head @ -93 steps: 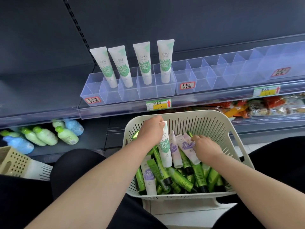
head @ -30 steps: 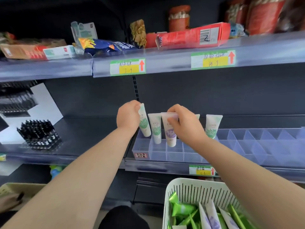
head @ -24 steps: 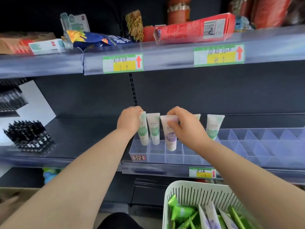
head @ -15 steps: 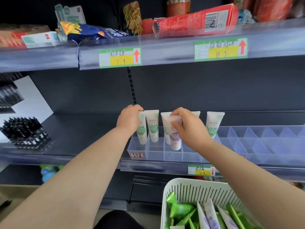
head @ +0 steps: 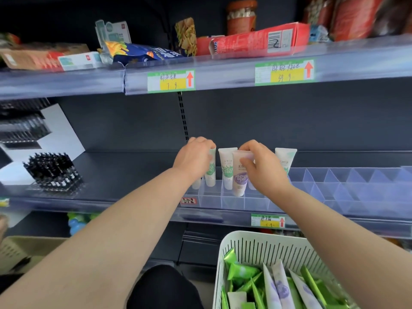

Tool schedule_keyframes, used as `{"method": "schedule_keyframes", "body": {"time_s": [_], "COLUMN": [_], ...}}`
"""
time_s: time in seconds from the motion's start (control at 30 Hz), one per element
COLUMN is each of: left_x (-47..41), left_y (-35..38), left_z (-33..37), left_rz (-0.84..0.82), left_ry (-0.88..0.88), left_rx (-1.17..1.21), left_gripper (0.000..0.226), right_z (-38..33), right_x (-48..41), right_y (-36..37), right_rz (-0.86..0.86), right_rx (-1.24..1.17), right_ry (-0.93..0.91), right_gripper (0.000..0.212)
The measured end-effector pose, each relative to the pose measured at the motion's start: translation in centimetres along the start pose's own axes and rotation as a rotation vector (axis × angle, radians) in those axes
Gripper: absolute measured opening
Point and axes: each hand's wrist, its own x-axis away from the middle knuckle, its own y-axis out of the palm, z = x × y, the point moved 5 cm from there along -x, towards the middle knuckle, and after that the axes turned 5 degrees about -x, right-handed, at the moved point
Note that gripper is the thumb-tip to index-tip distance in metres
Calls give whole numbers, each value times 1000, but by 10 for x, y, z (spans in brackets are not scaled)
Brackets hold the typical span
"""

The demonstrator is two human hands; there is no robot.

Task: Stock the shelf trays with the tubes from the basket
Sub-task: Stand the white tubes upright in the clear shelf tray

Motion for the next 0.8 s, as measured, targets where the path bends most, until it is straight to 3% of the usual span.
{"method": "schedule_keyframes", "body": {"time_s": [0.37, 0.8], "left_x": [1, 6], "left_y": [14, 36], "left_z": [82, 90], "left_rz": [-55, -88], "left_ry": [157, 167], "left_rx": [13, 75], "left_gripper": [36, 34], "right_z": [45, 85], "right_x": [12, 16], "right_y": [-59, -41], "right_rz": [51, -58], "right_rx": [207, 247], "right_ry": [123, 197], "right_gripper": [21, 27]}}
